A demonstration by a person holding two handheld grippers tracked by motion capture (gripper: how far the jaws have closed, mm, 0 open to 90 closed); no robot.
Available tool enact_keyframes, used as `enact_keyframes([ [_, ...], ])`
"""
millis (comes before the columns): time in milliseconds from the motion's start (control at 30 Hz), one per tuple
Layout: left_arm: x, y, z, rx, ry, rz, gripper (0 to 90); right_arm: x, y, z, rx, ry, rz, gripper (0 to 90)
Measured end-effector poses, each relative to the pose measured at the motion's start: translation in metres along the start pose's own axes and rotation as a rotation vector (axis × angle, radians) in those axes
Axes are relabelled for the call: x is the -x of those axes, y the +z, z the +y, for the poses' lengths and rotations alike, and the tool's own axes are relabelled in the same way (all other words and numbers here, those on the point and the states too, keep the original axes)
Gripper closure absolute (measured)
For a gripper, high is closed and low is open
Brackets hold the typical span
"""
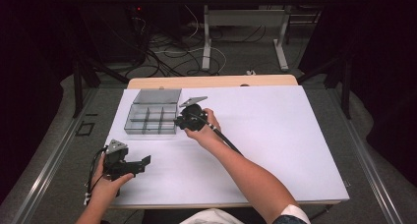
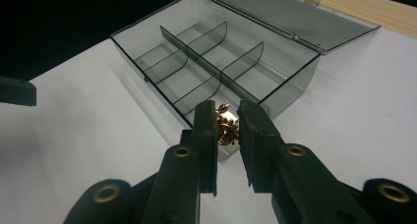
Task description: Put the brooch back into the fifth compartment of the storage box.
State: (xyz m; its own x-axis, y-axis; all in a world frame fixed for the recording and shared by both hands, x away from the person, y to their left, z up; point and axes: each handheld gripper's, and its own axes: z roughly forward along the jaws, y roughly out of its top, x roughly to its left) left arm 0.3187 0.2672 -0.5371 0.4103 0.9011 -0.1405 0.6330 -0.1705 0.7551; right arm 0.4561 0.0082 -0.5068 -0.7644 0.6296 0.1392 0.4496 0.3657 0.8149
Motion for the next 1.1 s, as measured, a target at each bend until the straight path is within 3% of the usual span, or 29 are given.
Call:
enact_keyframes([
  [33, 0.0, 0.0, 0.0, 0.005, -0.002, 0.001, 2.7, -0.001, 0.0, 0.001, -0.017, 0.008, 0.0, 78.3],
  [167, 0.0, -0.002, -0.001, 0.003, -0.001, 0.001, 2.8, -0.004, 0.005, 0.003, 0.008, 0.009, 0.001, 78.3],
  [433, 0.0, -0.002, -0.001, 0.013, -0.003, 0.004, 2.9, -0.01, 0.013, 0.01, -0.005, -0.006, 0.008, 78.3],
  [533, 0.0, -0.003, -0.002, 0.011, -0.005, 0.0, 2.9, -0.011, 0.018, 0.011, 0.016, -0.006, 0.003, 78.3],
  [667, -0.001, -0.005, -0.002, 0.008, -0.003, 0.001, 2.9, -0.011, 0.022, 0.012, -0.007, -0.002, 0.004, 78.3],
  [700, -0.001, -0.005, -0.002, 0.007, -0.003, 0.001, 3.0, -0.011, 0.025, 0.012, 0.014, -0.006, 0.004, 78.3],
  [833, -0.001, -0.005, -0.002, 0.008, -0.003, 0.002, 3.1, -0.012, 0.031, 0.013, -0.006, -0.015, 0.002, 78.4],
  [933, 0.0, -0.003, -0.002, 0.02, -0.003, 0.004, 3.1, -0.013, 0.038, 0.012, 0.01, -0.013, 0.001, 78.3],
  [967, 0.0, -0.003, -0.001, 0.019, 0.0, 0.003, 3.1, -0.013, 0.038, 0.013, -0.015, -0.021, -0.002, 78.3],
  [1100, 0.001, -0.003, 0.0, 0.008, 0.006, -0.005, 3.1, -0.016, 0.045, 0.012, -0.02, -0.024, 0.001, 78.3],
])
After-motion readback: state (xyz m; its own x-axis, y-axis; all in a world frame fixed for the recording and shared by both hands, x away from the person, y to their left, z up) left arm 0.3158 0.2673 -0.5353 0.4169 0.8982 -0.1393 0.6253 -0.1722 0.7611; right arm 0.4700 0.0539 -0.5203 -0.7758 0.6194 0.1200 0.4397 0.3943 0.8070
